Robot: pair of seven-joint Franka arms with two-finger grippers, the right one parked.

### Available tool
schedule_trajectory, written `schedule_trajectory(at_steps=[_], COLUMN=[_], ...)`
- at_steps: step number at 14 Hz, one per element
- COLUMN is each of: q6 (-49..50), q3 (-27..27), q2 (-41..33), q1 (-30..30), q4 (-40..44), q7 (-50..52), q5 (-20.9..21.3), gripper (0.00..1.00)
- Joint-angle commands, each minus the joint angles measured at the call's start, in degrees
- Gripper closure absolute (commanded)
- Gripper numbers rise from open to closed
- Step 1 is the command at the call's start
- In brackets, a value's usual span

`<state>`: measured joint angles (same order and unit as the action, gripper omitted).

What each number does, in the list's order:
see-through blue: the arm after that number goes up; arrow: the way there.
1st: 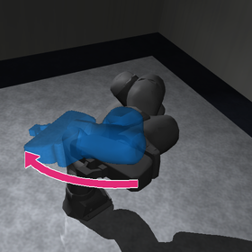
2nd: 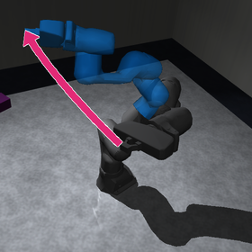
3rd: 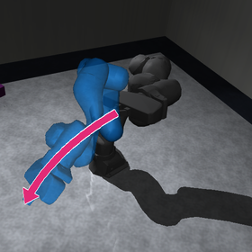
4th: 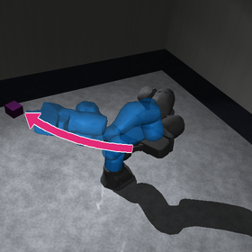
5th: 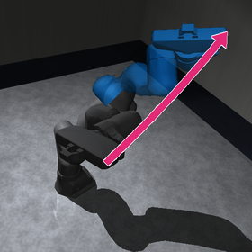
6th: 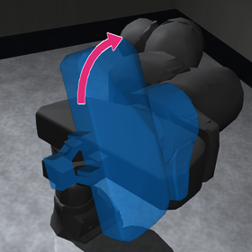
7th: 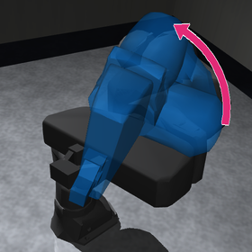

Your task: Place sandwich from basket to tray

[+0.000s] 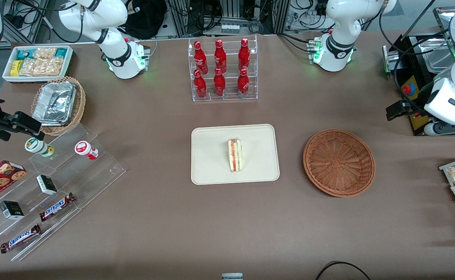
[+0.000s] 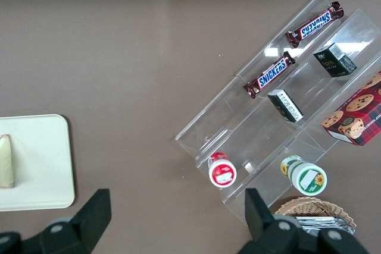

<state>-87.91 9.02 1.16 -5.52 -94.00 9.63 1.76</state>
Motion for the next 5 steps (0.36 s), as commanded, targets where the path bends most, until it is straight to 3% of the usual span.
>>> schedule_trajectory(at_steps=[1,5], q6=[0.20,0.11], q3=[-0.93,-1.73], q2=[1.65,1.65], q1=[0.77,0.77], q4=[2.59,2.68], q7=[-0.93,-0.49], q5=[-0.18,-0.18], gripper=[0.00,0.00])
